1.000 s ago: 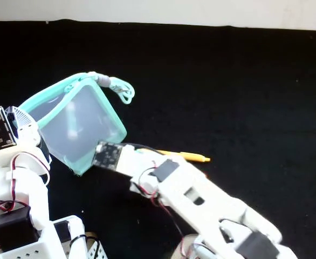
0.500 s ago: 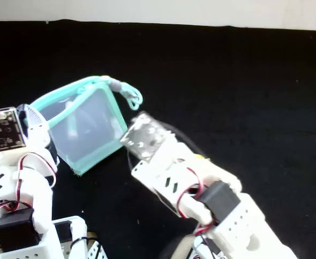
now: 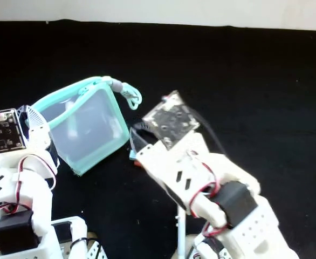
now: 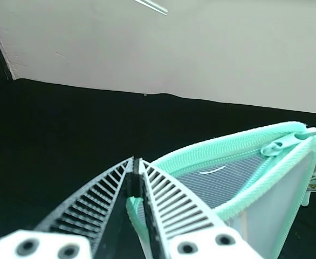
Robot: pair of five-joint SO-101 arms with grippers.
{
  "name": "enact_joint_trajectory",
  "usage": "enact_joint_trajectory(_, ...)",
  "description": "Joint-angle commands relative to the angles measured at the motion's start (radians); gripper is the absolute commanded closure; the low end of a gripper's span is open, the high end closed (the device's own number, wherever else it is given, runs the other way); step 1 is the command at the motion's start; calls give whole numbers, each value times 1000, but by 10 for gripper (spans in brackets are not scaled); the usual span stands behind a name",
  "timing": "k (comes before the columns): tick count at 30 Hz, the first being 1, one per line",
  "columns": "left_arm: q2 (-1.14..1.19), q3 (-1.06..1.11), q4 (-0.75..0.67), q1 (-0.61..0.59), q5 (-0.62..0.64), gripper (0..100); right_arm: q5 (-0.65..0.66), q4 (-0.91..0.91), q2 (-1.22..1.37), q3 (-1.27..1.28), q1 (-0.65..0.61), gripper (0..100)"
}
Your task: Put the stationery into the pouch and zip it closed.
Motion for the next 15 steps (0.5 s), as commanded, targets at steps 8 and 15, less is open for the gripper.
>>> enact_joint_trajectory(8,-1,7,32,10,3,992,-95,13,8,400,73,815)
enact_joint_trajectory(15,-1,7,32,10,3,992,-222,79,10,484,159,811)
